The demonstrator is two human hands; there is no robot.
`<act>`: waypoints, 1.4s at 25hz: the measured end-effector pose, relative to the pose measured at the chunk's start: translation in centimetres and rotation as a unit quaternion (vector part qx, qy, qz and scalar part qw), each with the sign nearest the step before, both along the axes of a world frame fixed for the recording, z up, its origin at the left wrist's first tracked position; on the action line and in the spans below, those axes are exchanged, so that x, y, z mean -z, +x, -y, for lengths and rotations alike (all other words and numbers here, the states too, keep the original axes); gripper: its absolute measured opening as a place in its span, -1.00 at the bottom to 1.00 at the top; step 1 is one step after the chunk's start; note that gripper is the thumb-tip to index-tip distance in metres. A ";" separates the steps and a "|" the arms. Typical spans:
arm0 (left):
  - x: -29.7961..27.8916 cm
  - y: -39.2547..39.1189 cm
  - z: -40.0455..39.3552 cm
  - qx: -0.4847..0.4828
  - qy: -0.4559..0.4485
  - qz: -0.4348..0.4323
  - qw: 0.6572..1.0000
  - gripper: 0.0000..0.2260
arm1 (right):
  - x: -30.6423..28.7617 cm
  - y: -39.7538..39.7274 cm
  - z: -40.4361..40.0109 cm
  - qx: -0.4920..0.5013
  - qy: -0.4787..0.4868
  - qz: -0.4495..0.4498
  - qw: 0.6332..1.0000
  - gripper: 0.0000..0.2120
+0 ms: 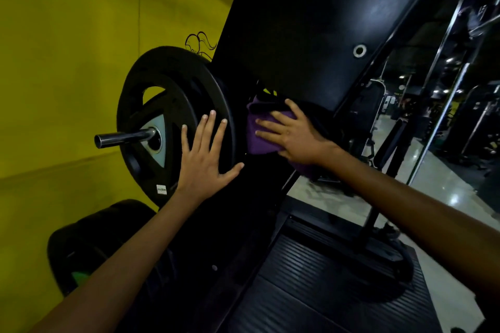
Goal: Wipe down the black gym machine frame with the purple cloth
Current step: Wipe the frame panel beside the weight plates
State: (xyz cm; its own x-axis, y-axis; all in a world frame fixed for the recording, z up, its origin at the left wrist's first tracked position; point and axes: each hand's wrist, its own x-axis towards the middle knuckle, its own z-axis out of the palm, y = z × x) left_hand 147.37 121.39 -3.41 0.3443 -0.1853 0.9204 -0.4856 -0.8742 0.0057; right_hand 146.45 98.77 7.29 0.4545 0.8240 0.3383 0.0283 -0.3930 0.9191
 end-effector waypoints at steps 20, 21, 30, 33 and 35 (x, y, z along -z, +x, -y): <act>5.7 -3.3 0.8 -0.129 -0.004 -0.149 0.980 -0.29 | 4.1 -0.6 1.5 -0.018 0.090 0.014 0.996 -0.40; 6.5 -3.3 0.6 -0.129 -0.002 -0.144 0.981 -0.30 | 4.5 -0.5 1.8 -0.034 0.131 0.046 0.990 -0.38; 17.1 -2.6 -2.0 -0.183 0.042 -0.145 0.971 -0.32 | 11.7 1.2 -0.7 -0.056 0.192 0.065 0.978 -0.35; 22.6 -1.9 -4.2 -0.210 0.033 -0.207 0.955 -0.33 | 15.2 1.5 -2.1 -0.081 0.168 0.053 0.981 -0.49; 25.9 -0.9 -5.7 -0.227 0.034 -0.249 0.941 -0.31 | 15.4 1.9 -2.2 -0.101 0.178 0.061 0.977 -0.50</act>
